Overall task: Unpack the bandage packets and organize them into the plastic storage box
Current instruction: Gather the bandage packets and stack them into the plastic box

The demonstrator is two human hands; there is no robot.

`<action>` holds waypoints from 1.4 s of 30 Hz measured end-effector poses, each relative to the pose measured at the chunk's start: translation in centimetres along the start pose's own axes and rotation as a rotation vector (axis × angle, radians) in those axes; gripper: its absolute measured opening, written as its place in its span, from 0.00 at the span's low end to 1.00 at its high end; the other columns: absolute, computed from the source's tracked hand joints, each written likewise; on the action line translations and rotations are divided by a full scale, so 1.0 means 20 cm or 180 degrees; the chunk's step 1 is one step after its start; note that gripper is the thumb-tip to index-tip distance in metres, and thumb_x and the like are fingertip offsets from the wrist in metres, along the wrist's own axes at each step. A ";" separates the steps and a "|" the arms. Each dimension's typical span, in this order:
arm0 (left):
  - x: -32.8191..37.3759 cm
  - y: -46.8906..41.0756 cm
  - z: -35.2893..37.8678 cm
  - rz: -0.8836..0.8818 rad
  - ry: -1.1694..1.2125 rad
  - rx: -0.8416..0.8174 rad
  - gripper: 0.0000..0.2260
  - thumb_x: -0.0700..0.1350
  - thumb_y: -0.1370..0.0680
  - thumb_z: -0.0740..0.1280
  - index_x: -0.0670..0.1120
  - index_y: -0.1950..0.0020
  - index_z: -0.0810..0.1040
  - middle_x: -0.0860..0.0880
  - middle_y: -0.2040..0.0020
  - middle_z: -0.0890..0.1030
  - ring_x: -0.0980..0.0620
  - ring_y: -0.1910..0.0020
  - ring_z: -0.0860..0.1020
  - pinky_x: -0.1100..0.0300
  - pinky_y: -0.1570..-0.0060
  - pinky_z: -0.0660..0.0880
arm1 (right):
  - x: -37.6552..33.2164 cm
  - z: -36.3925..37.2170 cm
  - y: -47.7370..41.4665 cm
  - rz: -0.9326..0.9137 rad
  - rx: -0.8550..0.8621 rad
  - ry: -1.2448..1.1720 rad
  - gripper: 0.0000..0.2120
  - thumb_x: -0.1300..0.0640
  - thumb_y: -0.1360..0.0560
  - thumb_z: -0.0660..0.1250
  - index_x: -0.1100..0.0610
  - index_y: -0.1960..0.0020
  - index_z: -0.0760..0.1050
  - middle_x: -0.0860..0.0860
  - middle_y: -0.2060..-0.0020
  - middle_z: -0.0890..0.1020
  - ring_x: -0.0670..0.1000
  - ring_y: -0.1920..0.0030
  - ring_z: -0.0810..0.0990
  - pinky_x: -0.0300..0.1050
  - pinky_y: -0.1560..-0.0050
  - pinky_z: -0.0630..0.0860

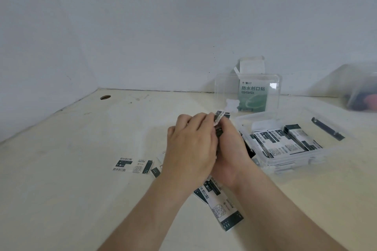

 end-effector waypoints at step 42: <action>-0.36 0.07 0.12 -0.0783 0.0198 -0.2363 0.34 0.59 0.26 0.70 0.54 0.24 0.61 0.49 0.28 0.69 0.48 0.30 0.68 0.53 0.33 0.66 | -0.10 0.02 0.02 -0.1245 0.0472 0.3389 0.10 0.63 0.24 0.56 0.50 0.49 0.70 0.46 0.71 0.68 0.46 0.75 0.64 0.42 0.71 0.62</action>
Point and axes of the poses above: each hand's wrist, its own y-axis away from the middle knuckle, its own z-axis out of the palm, x = y × z, the point moved 6 cm from there along -y, towards the middle knuckle
